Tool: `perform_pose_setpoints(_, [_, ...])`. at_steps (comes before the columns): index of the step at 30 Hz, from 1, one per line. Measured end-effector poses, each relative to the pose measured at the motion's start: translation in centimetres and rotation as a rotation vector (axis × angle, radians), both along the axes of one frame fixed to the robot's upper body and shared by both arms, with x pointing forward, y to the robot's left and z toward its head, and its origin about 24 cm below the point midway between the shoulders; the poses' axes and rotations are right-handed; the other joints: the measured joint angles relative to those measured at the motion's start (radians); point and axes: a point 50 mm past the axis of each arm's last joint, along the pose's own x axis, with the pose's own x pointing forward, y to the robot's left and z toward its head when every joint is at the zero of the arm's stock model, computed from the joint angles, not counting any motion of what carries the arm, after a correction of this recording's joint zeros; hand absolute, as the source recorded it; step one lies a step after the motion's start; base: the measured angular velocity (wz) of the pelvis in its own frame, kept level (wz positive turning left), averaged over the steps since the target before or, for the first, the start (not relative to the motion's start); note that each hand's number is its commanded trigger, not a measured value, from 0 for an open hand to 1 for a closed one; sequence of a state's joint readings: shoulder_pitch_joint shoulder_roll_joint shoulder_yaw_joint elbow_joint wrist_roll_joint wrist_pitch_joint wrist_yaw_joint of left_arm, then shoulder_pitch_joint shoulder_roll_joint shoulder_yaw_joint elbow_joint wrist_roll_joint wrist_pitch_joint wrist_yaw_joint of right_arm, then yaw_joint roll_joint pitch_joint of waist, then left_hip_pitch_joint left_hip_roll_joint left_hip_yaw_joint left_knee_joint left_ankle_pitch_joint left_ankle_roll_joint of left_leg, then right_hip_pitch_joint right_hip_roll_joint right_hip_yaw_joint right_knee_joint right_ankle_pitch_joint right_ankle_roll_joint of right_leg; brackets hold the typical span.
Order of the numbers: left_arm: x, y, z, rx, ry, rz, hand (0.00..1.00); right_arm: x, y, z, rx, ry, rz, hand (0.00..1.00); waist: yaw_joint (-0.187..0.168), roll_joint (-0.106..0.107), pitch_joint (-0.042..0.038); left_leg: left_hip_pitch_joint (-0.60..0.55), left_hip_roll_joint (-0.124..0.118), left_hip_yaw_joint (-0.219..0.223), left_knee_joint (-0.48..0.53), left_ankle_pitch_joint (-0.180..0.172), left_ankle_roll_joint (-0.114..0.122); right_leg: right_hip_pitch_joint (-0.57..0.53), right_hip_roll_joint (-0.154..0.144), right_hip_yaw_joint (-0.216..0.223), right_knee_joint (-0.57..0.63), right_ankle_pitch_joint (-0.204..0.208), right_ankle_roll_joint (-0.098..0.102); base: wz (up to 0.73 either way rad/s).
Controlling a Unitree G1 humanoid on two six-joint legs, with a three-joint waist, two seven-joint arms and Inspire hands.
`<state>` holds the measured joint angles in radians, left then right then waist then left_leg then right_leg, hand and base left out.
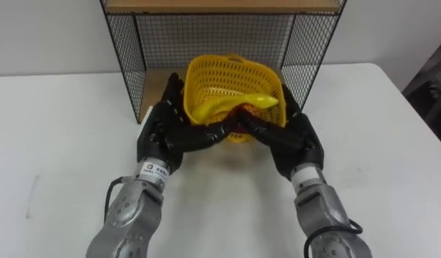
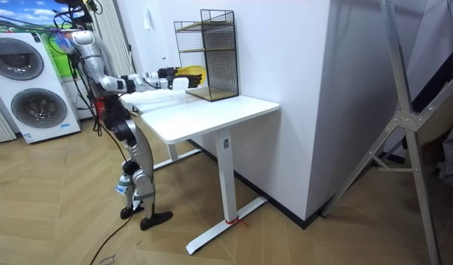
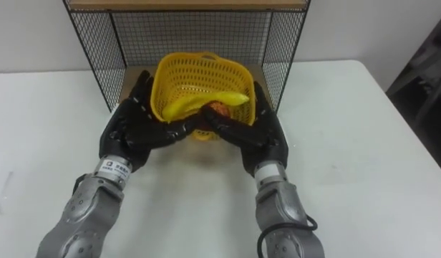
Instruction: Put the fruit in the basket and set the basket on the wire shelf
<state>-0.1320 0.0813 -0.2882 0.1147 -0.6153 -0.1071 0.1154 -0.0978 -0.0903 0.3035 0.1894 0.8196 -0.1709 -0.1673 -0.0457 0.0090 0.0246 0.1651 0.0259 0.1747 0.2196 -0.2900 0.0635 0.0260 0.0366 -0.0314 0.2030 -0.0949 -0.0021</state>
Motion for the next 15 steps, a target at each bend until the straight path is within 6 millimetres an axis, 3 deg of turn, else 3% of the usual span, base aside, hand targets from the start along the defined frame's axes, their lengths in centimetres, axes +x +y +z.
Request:
perform_pose_setpoints(10, [3.2,0.0,0.2,0.016,0.083,0.055,0.00,3.5,0.3,2.2,-0.054,0.000,-0.001,0.00,0.005,-0.001,0.0002,0.004,0.000,-0.009,0.003,0.002,-0.001,0.001,-0.003,-0.005,-0.001,0.000,-0.001,0.01])
perform_pose_setpoints(15, [3.6,0.0,-0.2,0.034,0.123,0.059,0.00,4.1,0.4,2.0,-0.076,0.027,-0.004,0.00,0.008,-0.001,0.0001,0.013,0.001,-0.013,-0.003,0.002,-0.001,0.015,-0.005,-0.006,-0.018,0.001,-0.001,0.00])
